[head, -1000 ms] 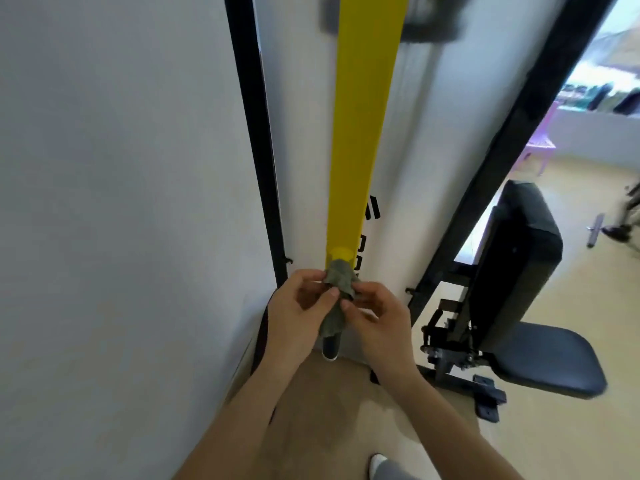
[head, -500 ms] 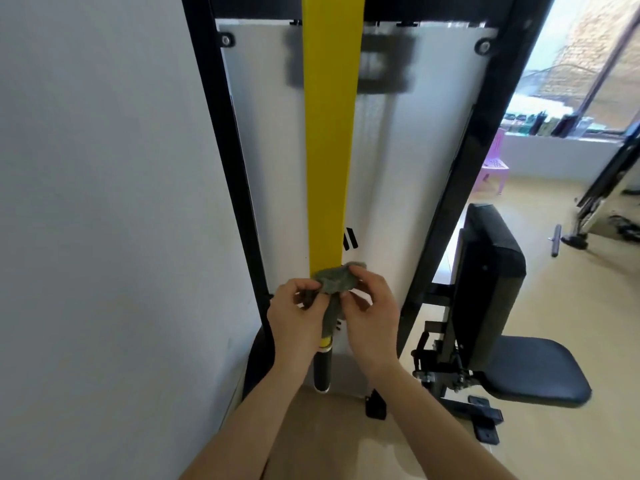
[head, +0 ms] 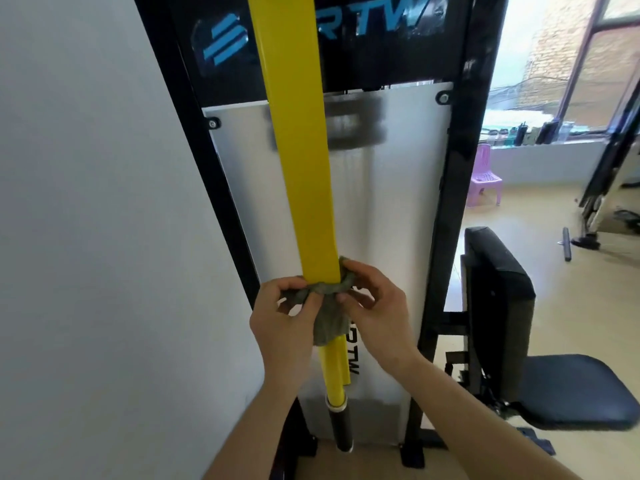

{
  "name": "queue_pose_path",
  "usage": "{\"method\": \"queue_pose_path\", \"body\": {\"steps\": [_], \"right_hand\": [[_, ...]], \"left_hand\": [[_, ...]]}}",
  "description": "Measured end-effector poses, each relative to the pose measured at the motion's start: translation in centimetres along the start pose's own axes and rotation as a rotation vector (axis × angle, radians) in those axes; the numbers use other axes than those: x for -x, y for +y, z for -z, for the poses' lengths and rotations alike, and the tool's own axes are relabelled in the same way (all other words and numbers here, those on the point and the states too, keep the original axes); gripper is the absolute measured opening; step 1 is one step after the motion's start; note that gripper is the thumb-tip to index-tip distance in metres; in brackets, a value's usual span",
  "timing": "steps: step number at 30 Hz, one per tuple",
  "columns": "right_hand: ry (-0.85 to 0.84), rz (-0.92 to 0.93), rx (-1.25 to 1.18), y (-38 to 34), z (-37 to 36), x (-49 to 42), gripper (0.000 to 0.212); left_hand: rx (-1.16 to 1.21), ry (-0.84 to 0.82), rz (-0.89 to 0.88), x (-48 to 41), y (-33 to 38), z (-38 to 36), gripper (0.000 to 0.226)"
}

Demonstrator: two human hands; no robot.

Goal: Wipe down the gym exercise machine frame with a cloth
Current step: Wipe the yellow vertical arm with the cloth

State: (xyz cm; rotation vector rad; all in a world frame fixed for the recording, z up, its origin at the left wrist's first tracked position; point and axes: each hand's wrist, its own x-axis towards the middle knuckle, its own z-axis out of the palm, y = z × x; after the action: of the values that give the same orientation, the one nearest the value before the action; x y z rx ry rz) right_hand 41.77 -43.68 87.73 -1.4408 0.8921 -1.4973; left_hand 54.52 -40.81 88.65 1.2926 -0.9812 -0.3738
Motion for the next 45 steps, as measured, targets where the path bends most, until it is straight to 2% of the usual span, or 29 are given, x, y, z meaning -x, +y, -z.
{"method": "queue_pose_path", "body": {"steps": [6, 12, 19, 27, 32, 38, 45], "right_hand": [[0.048, 0.052, -0.131, -2.8, -0.9, -1.6, 0.041], [0.085, 0.143, -0.136, -5.6, -1.8, -3.3, 0.030], [0.045, 0.246, -0.149, -9.7, -1.8, -6.4, 0.024], [0.022, 0.379, -0.161, -15.1, -2.1, -10.4, 0.026], [-0.038, 0.413, -0.184, -18.1, -2.2, -12.6, 0.029], [-0.110, 0.487, -0.139, -20.4, -2.2, -14.2, 0.049], [-0.062, 0.551, -0.228, -21.0, -2.5, -14.6, 0.057]], "left_hand": [[0.035, 0.042, -0.062, -2.2, 2.7, 0.6, 0.030], [0.054, 0.019, -0.136, -4.2, 5.4, 1.0, 0.018], [0.025, 0.081, -0.296, -6.6, 10.6, 0.6, 0.015], [0.012, 0.149, -0.373, -9.4, 16.6, 0.1, 0.015], [0.111, 0.226, -0.330, -10.8, 19.9, -0.4, 0.021], [0.210, 0.264, -0.289, -11.8, 22.8, -1.0, 0.023], [0.214, 0.242, -0.337, -12.7, 23.8, -0.8, 0.021]]}}
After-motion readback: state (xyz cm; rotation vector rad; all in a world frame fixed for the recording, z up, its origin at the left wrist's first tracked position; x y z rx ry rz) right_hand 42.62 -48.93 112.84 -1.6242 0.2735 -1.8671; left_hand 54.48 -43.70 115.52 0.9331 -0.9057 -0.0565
